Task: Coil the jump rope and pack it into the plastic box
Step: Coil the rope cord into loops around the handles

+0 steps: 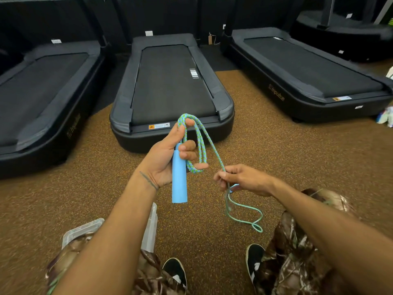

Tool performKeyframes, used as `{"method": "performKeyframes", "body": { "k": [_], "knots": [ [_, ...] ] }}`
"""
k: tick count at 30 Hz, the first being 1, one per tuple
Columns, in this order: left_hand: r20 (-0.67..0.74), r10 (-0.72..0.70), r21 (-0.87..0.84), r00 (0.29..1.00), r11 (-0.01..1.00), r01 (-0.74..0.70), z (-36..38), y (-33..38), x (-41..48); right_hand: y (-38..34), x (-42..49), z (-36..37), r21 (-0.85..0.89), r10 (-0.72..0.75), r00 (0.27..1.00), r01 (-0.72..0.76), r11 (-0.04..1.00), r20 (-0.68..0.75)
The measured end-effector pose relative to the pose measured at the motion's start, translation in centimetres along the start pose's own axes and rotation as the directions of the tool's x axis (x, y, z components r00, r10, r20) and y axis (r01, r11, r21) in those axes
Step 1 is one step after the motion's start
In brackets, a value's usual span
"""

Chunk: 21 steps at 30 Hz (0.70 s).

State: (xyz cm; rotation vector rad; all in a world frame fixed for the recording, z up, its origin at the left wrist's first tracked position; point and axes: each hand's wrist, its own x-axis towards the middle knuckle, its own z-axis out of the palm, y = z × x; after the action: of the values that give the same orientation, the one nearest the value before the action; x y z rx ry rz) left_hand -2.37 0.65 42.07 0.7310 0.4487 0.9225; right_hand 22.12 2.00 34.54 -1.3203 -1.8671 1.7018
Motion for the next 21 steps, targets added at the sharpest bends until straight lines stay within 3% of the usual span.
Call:
{"method": "performKeyframes", "body": {
  "k": [1, 3, 5, 8, 11, 15, 19, 21],
  "knots": [
    [-0.032, 0.008, 0.016, 0.999, 1.000, -0.007, 0.0, -0.1, 0.1, -0.3, -0.1, 0.2, -0.012, -0.008, 1.000, 0.007, 1.000, -0.025],
    [-0.103, 0.035, 0.062, 0.994, 0.998, -0.029, 0.1, -0.4, 0.3, -1.0, 0.0, 0.5, -0.283, -0.070, 0.994, 0.043, 0.958, -0.085],
    [-0.169, 0.067, 0.142, 0.983, 0.989, -0.043, 0.2, -0.8, 0.5, -1.7, 0.4, 0.9, -0.619, -0.128, 0.990, 0.067, 0.783, -0.055],
    [-0.242, 0.104, 0.249, 0.965, 0.968, -0.042, 0.4, -1.3, 0.8, -4.0, 0.1, 1.7, -0.822, -0.112, 0.993, 0.033, 0.568, -0.038],
    [-0.293, 0.133, 0.346, 0.947, 0.938, -0.024, -0.1, -1.5, 1.0, -6.4, -0.2, 1.9, -0.889, -0.117, 0.993, 0.048, 0.456, -0.006],
    [-0.338, 0.140, 0.433, 0.931, 0.901, 0.021, -0.9, -2.1, 1.1, -8.5, -0.5, 1.5, -0.874, -0.136, 0.984, 0.164, 0.458, 0.114],
    [-0.364, 0.102, 0.358, 0.926, 0.933, 0.038, -0.9, -2.9, 1.0, -9.7, -0.7, 1.6, -0.843, -0.156, 0.973, 0.224, 0.490, 0.168],
    [-0.373, 0.076, 0.289, 0.925, 0.956, 0.038, -0.9, -3.1, 1.1, -9.8, -0.6, 1.8, -0.860, -0.165, 0.966, 0.251, 0.445, 0.197]
  ]
}}
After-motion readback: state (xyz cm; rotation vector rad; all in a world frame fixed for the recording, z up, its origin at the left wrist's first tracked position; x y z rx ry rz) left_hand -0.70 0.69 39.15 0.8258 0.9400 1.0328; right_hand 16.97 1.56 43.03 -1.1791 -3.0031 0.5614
